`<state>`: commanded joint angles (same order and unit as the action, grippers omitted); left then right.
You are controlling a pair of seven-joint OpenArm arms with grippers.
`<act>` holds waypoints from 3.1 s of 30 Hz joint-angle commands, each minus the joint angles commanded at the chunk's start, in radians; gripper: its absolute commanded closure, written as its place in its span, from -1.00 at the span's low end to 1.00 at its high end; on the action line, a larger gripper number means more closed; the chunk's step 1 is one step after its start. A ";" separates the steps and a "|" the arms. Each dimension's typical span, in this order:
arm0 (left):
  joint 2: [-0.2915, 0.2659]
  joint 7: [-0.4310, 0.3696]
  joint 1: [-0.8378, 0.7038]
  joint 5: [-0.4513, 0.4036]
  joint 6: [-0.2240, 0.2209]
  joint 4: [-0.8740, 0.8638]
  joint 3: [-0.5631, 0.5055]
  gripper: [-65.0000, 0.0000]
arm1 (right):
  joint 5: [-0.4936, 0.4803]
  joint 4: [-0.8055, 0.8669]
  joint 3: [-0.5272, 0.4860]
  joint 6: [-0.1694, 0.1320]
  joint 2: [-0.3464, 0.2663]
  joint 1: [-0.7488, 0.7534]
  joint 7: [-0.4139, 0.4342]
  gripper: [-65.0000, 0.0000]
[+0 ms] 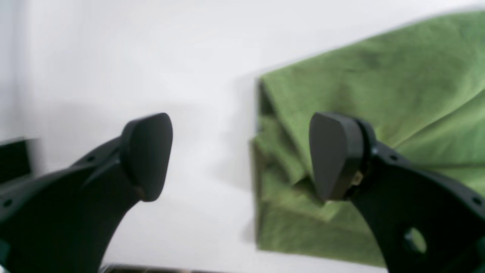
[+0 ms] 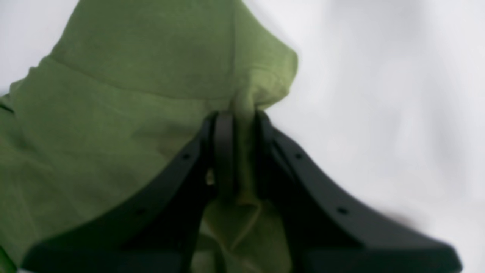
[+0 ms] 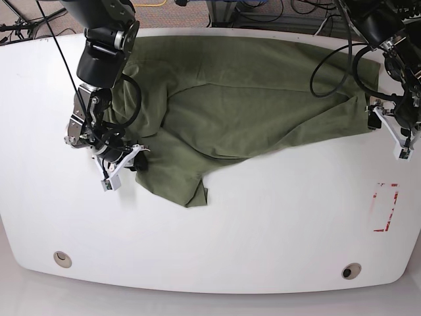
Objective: Fold the T-shirt properly
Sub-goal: 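Move the left gripper along the shirt side and grasp the fabric, then slide the left gripper along the green shirt side toward the hem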
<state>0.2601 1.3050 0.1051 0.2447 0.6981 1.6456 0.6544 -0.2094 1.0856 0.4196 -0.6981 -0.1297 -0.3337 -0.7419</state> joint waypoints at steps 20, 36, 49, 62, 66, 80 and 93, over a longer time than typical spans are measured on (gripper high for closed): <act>0.000 -0.186 0.023 0.000 0.000 -0.278 -0.006 -0.63 | -0.003 0.000 0.000 0.000 0.000 0.000 0.000 0.74; 0.000 -0.195 0.046 0.003 0.000 -0.313 -0.006 0.05 | -0.003 0.000 0.000 0.000 0.000 0.000 0.000 0.74; 0.000 -0.196 0.087 -0.002 0.000 -0.310 -0.006 0.61 | -0.002 0.000 0.000 0.000 0.000 0.000 0.000 0.75; 0.002 -0.203 0.132 -0.026 0.000 -0.311 -0.006 0.61 | -0.003 0.000 0.000 0.000 0.000 0.000 0.000 0.75; 0.002 -0.235 0.161 -0.044 0.000 -0.313 -0.008 0.61 | -0.002 0.000 0.000 0.000 0.000 0.000 0.000 0.75; 0.002 -0.244 0.227 -0.043 0.000 -0.315 -0.009 0.60 | -0.003 0.000 0.000 0.000 0.000 0.002 0.000 0.75; 0.049 -0.236 0.173 -0.043 0.000 -0.316 -0.061 0.09 | -0.005 0.000 0.000 0.000 0.000 0.002 0.000 0.75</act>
<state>0.3092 1.0687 0.2785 0.2018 0.6981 1.3295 0.5930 -0.2140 1.0856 0.4196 -0.6981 -0.1297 -0.3322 -0.7419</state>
